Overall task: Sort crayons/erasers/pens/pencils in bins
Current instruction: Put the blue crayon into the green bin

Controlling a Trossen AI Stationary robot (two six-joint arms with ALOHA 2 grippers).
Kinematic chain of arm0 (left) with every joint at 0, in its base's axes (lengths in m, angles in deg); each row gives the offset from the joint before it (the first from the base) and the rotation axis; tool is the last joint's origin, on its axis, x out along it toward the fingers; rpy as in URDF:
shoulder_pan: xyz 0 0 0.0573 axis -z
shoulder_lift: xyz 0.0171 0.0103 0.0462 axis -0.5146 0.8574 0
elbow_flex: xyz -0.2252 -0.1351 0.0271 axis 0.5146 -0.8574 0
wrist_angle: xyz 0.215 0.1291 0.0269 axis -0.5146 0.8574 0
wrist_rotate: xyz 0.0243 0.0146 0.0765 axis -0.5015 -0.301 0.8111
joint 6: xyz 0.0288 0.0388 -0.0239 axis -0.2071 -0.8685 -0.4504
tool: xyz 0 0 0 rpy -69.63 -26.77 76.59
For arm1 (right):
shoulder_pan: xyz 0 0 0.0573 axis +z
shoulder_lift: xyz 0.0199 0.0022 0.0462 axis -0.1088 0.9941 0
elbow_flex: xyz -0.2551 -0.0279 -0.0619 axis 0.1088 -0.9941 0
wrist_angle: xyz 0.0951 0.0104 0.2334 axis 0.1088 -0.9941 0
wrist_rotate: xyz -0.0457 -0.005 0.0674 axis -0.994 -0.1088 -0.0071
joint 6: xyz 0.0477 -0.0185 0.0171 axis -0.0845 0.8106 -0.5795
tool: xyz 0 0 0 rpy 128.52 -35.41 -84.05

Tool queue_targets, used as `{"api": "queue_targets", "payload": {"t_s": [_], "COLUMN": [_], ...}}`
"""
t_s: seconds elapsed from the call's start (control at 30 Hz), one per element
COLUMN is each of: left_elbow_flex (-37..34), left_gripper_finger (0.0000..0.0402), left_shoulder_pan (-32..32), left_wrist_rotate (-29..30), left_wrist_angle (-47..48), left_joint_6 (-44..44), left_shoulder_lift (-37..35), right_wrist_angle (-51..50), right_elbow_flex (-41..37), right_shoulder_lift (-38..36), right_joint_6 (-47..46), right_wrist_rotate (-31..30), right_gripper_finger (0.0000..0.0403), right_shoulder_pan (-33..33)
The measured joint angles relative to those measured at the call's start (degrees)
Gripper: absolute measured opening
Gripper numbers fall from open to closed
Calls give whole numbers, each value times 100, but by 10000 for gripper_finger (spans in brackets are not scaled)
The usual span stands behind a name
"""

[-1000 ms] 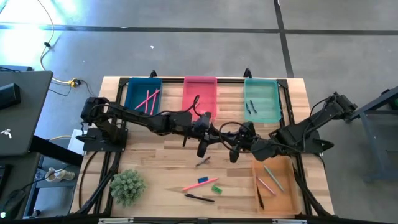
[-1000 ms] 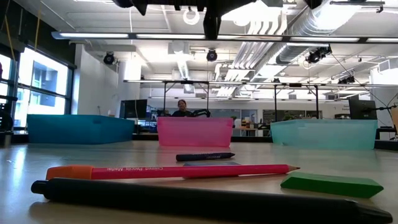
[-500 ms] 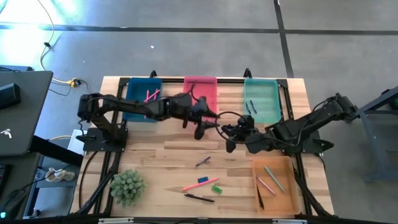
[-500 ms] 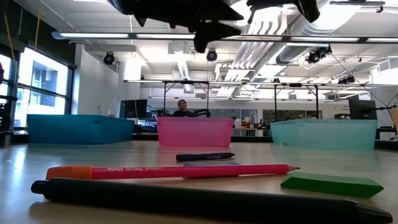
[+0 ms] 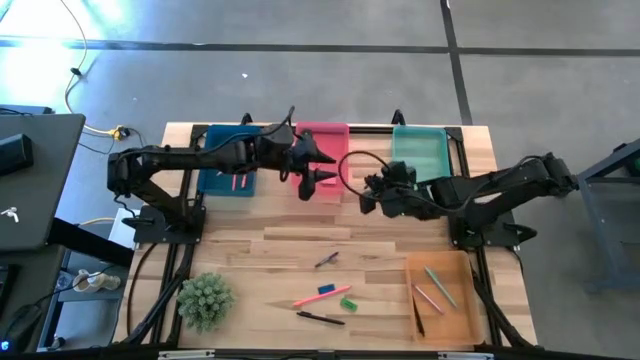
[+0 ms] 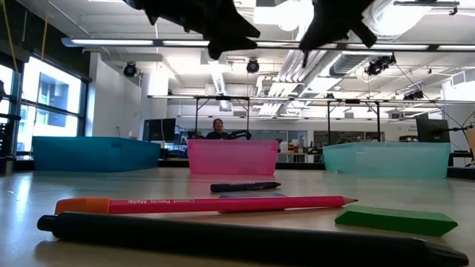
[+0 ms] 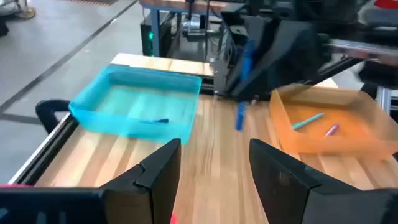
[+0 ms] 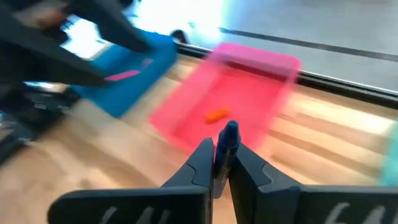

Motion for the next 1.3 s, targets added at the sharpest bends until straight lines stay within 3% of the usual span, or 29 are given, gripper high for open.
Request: {"api": "queue_targets", "payload": {"t_s": [0.33,0.53,0.83,1.07,1.3], "left_elbow_flex": [-2,-2,-2,-2,-2], "left_gripper_finger": [174,174,174,174,174], "left_shoulder_pan": [-166,-157,-144,-144,-140], "left_wrist_rotate": [45,60,703,989,1119], "left_wrist_angle": [369,393,397,395,465], "left_joint_6": [416,457,569,778,886], "left_shoulder_lift": [-15,-15,-13,-11,-11], "right_wrist_angle": [-1772,-2179,-1981,-1882,-1611], "right_elbow_flex": [2,2,-219,-651,-1025], "right_shoulder_lift": [-51,-210,-100,83,316], "right_joint_6": [45,992,2482,3037,3370], "right_wrist_rotate": [573,1530,3514,4202,5002], "right_gripper_finger": [11,11,11,11,11], "right_shoulder_pan": [-1555,-2911,-4879,-5631,-5948]}}
